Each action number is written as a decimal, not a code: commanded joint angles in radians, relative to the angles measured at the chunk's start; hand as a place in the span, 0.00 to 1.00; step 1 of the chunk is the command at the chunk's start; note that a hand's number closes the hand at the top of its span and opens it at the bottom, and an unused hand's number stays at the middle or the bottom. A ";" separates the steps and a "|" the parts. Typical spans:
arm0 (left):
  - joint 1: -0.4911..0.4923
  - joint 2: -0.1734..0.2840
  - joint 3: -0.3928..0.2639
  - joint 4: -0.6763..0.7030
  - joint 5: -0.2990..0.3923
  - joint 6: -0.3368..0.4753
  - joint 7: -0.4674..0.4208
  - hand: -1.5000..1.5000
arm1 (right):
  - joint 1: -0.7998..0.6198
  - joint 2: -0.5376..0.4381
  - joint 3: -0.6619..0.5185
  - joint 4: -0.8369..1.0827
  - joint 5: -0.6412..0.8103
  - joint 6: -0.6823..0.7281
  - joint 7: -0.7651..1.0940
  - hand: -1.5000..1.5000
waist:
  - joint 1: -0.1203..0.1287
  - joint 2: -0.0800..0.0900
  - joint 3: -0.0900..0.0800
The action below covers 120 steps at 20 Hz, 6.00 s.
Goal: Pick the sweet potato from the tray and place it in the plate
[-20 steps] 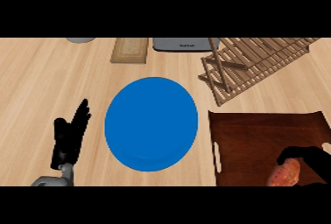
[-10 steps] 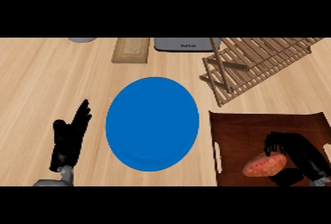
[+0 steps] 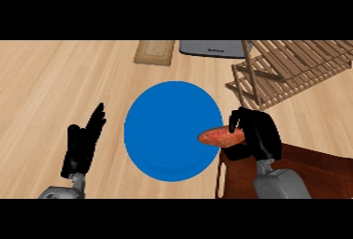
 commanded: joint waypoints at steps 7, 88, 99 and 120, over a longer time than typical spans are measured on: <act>-0.019 -0.005 -0.009 0.026 -0.007 -0.007 0.002 0.50 | -0.278 0.036 0.210 -0.023 0.271 -0.216 0.609 1.00 | 0.021 -0.004 0.000; 0.082 -0.032 0.091 -0.095 -0.038 -0.030 0.034 0.50 | -0.261 0.036 0.650 0.375 -0.295 -1.249 0.698 0.00 | -0.091 -0.002 0.008; 0.036 -0.085 0.101 0.042 -0.076 -0.016 -0.063 0.50 | -0.033 0.009 0.556 0.292 -0.258 -1.219 0.544 0.00 | -0.095 0.001 0.008; 0.009 -0.071 0.158 0.011 -0.069 -0.068 -0.010 0.50 | 0.262 -0.047 0.383 0.094 -0.274 -1.160 0.346 0.00 | -0.094 0.002 0.009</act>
